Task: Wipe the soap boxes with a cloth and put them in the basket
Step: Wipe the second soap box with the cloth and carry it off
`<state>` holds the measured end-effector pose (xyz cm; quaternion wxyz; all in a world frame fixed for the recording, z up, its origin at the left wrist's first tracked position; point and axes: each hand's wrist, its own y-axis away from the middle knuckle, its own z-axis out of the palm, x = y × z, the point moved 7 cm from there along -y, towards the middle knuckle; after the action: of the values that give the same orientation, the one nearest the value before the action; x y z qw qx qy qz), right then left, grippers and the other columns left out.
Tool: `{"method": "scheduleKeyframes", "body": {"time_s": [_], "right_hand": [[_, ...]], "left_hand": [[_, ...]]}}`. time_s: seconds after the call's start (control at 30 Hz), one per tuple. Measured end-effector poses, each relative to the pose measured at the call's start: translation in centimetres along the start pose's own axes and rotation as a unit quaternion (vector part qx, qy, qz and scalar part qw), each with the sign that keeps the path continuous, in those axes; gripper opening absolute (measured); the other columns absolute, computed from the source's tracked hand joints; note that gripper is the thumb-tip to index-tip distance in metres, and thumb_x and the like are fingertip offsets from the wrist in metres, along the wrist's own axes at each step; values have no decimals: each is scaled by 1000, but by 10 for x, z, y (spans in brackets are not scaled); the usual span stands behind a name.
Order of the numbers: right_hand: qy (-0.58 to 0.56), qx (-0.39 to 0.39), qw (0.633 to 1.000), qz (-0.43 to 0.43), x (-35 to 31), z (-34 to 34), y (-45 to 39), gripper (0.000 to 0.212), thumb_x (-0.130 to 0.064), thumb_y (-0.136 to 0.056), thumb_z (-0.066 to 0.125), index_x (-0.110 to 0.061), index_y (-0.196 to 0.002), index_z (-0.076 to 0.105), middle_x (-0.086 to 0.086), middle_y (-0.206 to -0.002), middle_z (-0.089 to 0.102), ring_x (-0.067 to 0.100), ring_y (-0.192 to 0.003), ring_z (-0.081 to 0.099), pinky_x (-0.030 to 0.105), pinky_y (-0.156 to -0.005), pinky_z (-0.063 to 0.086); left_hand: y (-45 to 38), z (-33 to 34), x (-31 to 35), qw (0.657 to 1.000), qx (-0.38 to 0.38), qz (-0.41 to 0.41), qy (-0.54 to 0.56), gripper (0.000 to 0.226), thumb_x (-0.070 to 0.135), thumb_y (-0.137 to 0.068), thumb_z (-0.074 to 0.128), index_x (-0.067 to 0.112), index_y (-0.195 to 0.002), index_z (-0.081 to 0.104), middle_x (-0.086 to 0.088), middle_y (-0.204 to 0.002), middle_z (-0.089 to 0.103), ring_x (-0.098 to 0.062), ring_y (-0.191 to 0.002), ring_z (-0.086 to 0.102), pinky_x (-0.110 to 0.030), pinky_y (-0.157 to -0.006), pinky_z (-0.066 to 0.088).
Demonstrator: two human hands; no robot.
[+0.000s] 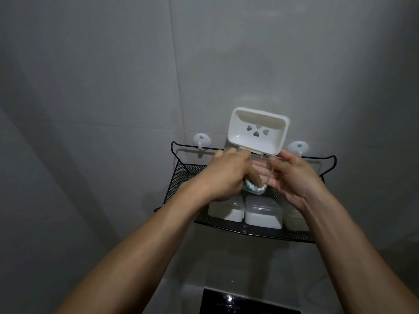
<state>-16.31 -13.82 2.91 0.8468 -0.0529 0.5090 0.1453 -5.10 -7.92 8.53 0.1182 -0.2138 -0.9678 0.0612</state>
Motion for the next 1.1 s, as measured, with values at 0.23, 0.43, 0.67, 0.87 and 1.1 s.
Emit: {"method": "scheduleKeyframes", "body": {"time_s": [0.23,0.43,0.67,0.87,1.1], "right_hand": [[41,10,999,11,-1,-8,0,31,5,-103,35,7,-133,46,36,-106,68,40,-95,73,42,-70,63],[71,22,997,23,4,-4,-1,24,7,-102,38,8,-122,51,39,-110,65,42,-96,71,46,-74,62],[74,8,997,26,6,5,-8,24,5,-102,39,8,-121,54,34,-103,69,40,-92,73,45,-73,63],[62,8,998,7,4,1,-6,22,8,-101,39,8,-117,54,36,-100,69,43,-91,73,44,-71,63],[41,33,999,-3,1,-6,-4,20,11,-100,38,5,-111,54,40,-103,66,45,-92,72,48,-73,62]], "left_hand": [[11,-9,-27,991,24,10,-129,22,24,-93,60,35,-105,74,8,-93,40,-16,-98,41,-34,-73,18],[15,-12,-49,989,41,-34,-138,25,20,-94,58,32,-108,75,4,-97,45,-20,-99,47,-32,-74,20],[13,-31,-31,979,172,17,-106,24,25,-90,65,18,-112,73,-4,-93,58,-22,-84,54,-31,-65,32],[2,-10,-37,971,143,5,-190,25,30,-95,56,20,-112,72,1,-92,46,-22,-91,51,-34,-74,33],[2,-8,-45,976,89,-71,-184,22,26,-93,47,16,-101,66,-5,-95,47,-29,-95,55,-42,-85,39]]}}
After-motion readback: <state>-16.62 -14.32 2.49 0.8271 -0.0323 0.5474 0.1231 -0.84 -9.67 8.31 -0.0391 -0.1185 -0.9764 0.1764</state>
